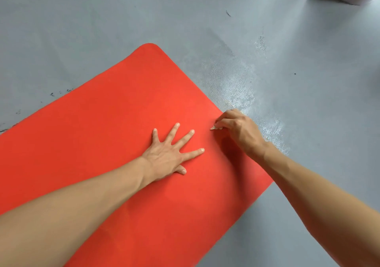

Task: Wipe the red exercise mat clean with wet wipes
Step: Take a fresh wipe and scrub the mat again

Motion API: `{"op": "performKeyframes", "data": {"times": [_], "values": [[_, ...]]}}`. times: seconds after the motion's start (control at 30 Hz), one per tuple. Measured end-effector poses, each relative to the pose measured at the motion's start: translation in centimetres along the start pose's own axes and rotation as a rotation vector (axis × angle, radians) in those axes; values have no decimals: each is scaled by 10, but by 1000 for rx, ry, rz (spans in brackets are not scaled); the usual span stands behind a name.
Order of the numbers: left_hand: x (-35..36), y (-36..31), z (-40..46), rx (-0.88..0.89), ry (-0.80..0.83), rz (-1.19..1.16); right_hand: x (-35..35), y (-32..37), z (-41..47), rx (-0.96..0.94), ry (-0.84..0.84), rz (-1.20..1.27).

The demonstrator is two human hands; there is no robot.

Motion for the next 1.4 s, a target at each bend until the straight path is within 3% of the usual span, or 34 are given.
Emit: {"op": "performKeyframes", "data": {"times": [0.33, 0.67, 0.8, 0.97, 1.2, 1.4], "values": [[0, 1, -1, 19, 73, -63, -19, -11, -109, 132, -60, 7], [2, 1, -6, 3, 28, 1, -31, 2, -193, 370, -26, -65], [4, -13, -17, -2, -20, -27, -24, 30, -215, 355, -17, -158], [29, -30, -38, 61, -34, -21, 2, 49, -229, 355, -99, -33], [32, -30, -37, 51, -12, -22, 15, 53, -134, 268, -125, -40], [30, -29, -36, 47, -19, -30, 4, 50, -212, 394, -113, -34]]}}
Point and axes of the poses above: each hand's wrist, its own z-axis towards the middle knuckle, its own x-axis out of the palm, y = z × x, the point moved 7 cm from there along z, towards the middle knuckle, and after that the axes turned 4 degrees about z, right-handed, at the moved point
